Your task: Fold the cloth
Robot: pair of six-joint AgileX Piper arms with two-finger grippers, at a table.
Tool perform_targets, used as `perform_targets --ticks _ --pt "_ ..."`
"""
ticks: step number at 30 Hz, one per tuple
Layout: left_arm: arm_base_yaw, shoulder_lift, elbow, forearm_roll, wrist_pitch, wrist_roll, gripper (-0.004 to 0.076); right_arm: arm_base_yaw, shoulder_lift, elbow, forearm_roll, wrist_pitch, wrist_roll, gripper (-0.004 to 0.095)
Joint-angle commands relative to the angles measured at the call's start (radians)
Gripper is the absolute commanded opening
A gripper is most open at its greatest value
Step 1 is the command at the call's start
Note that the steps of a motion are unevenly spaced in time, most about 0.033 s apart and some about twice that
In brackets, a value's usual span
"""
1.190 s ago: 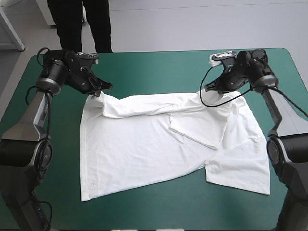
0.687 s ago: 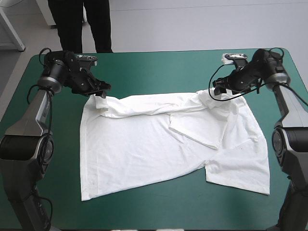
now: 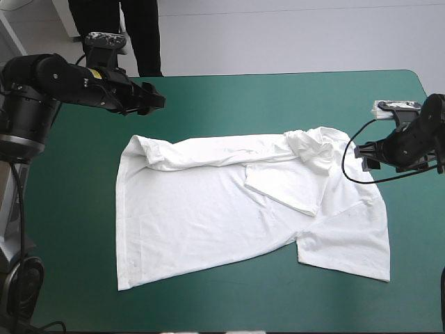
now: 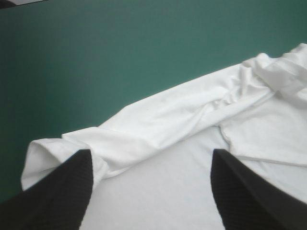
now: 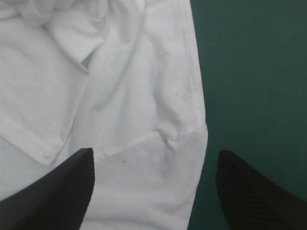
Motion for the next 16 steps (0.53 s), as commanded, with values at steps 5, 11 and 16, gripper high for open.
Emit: perform_targets --ticks 5,11,16 --pt "-0.115 -0.044 0.032 -0.035 0.027 0.025 0.0487 -0.004 -0.086 0.097 -0.076 0.011 0.019 0.0662" --pt "-0.131 -0.049 0.034 -0.044 0.027 0.025 0.0487 -0.004 -0.024 0.176 -0.115 -0.005 0.020 0.0661" --pt "-0.131 -0.069 0.034 -0.042 0.027 0.025 0.0487 -0.004 0.061 0.181 -0.108 -0.036 0.023 0.0631"
